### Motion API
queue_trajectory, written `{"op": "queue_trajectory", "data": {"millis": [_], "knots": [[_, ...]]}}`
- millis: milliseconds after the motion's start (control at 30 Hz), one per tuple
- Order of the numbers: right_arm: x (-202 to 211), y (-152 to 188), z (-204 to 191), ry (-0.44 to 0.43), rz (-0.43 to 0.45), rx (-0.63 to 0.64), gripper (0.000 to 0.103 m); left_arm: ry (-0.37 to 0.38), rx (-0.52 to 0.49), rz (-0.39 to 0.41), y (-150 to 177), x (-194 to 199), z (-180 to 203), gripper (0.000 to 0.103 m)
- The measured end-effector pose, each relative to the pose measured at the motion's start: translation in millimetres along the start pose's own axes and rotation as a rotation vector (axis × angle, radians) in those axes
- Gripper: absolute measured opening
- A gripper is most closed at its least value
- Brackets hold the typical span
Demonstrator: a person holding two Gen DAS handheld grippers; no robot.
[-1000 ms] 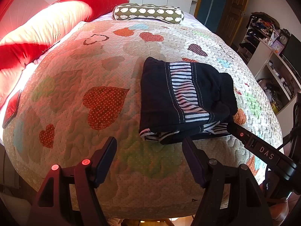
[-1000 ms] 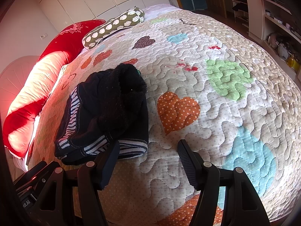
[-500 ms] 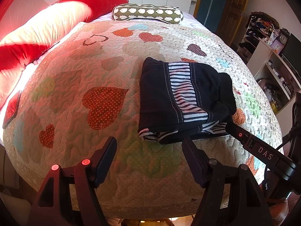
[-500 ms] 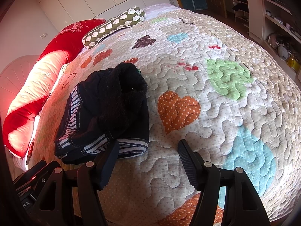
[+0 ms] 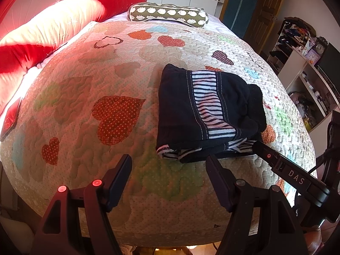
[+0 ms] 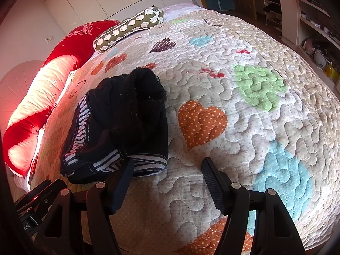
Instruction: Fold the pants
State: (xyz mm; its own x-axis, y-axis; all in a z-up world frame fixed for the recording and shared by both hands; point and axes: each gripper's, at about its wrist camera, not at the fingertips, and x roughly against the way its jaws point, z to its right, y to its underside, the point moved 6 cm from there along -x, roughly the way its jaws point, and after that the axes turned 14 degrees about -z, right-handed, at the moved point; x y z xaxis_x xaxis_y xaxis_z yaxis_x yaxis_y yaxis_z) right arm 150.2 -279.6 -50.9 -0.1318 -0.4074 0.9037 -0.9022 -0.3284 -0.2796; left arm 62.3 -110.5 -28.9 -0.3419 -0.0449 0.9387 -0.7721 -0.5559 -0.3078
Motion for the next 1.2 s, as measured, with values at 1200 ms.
{"op": "queue_trajectory", "data": {"millis": [1200], "knots": [[-40, -89, -9, -0.361, -0.051, -0.061, 0.074, 0.514, 0.021, -0.19, -79, -72, 4, 0.074]]}}
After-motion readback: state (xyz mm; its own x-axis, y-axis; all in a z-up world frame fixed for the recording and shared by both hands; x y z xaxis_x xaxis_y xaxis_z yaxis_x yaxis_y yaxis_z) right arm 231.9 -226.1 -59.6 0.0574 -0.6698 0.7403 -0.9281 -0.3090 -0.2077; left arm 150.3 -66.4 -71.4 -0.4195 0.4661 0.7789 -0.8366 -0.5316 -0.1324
